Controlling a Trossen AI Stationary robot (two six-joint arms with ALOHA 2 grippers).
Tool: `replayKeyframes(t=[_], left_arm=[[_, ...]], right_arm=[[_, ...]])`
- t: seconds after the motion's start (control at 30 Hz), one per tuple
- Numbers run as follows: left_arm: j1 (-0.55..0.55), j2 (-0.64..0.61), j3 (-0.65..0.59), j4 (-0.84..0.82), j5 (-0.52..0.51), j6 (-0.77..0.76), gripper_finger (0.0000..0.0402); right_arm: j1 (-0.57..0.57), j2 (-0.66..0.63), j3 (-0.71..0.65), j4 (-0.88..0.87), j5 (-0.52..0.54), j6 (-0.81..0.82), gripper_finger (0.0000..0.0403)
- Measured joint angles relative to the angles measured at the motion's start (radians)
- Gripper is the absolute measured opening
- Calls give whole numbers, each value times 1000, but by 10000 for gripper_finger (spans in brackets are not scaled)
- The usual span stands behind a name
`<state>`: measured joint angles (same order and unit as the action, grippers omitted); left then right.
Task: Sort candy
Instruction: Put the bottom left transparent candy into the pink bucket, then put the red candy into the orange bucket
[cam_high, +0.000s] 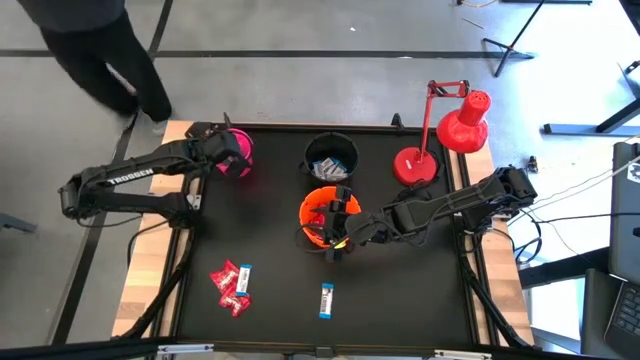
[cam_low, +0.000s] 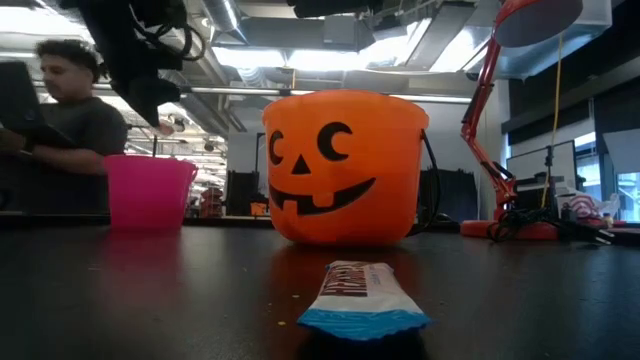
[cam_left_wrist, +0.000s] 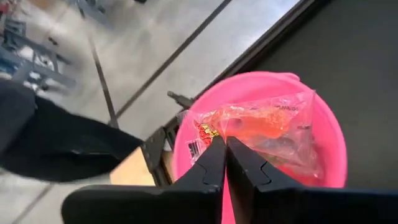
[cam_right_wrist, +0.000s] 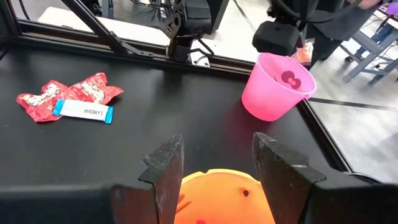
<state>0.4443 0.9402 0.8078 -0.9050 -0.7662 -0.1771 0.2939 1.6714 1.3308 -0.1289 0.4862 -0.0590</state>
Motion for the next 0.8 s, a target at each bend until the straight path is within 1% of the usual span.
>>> replayKeyframes(t=[0.07,0.17,0.43,0.5,0.53,0.6,0.73,0.8], left_arm=[[14,0,0,28,2,55,12],[28,0,0,53,2,113,42],[39,0,0,62,-10,184,158],[30,0,12,57,35,187,183],[21,0,24,59,87,187,192],[-8,-1,47,64,243,188,207],[-90,-1,89,67,605,188,214],[-145,-1,91,85,811,195,211]], right_arm=[[0,0,0,-1,0,0,191],[0,0,0,-1,0,1,191],[0,0,0,-1,0,1,191],[0,0,0,0,0,1,191],[0,0,0,1,0,1,191],[-2,0,0,1,0,1,191],[-15,0,0,1,-1,2,191],[-18,0,0,6,-4,2,191]])
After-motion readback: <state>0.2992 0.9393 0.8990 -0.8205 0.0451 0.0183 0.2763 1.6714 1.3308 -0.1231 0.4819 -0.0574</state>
